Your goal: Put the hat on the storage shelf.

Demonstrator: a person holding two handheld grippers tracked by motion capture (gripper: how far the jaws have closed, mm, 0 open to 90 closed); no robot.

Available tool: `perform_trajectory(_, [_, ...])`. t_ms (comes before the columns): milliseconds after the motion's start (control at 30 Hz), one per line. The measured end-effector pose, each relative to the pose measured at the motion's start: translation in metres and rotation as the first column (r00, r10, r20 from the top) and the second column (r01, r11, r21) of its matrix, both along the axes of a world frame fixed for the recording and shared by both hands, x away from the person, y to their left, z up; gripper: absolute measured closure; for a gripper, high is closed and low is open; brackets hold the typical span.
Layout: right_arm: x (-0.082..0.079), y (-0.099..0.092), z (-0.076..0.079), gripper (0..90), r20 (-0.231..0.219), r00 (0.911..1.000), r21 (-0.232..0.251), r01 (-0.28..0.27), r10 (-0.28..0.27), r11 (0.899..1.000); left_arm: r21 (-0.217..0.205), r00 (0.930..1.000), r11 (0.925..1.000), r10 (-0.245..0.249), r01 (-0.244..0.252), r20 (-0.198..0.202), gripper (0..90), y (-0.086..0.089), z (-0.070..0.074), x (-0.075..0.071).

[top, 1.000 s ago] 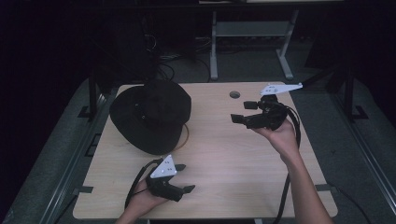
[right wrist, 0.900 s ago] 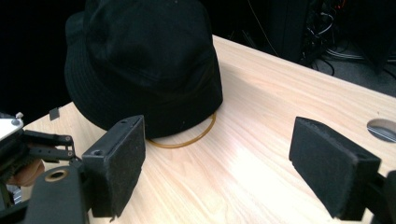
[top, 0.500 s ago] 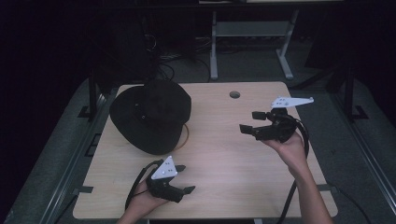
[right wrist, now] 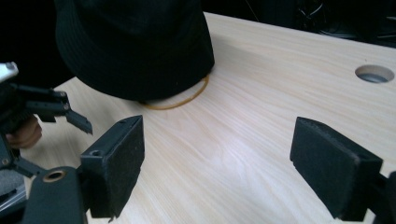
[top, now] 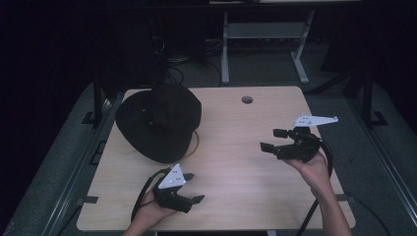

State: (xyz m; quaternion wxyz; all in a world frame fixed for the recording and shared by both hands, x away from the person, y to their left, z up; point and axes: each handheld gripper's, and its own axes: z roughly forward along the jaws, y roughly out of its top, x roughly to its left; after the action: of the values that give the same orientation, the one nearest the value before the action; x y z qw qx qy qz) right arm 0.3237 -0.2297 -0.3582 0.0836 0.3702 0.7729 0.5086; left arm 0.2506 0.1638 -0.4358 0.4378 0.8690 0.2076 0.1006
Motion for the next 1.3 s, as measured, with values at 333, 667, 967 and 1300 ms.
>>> perform_trajectory(333, [-0.01,-0.012,-0.016,17.2,-0.023,0.9995,0.01,0.02,-0.02,1.0,-0.006,0.9999,0.9999,0.011,-0.011,-0.006,22.5,0.002,0.0,0.0])
perform_trajectory(667, [-0.021,-0.023,-0.032,17.2,-0.045,0.9981,0.003,0.041,-0.041,0.999,-0.006,0.9997,0.9997,0.022,-0.022,-0.014,21.5,0.005,0.001,0.001])
perform_trajectory(967, [-0.034,-0.036,-0.046,17.2,-0.052,0.9961,0.017,0.072,-0.071,0.997,-0.008,0.9994,0.9995,0.031,-0.031,-0.014,20.9,0.007,0.001,0.002])
perform_trajectory(1300, [-0.058,-0.047,-0.065,17.2,-0.054,0.9949,0.039,0.087,-0.085,0.995,-0.01,0.9992,0.9993,0.036,-0.036,-0.019,20.9,0.009,0.001,0.002])
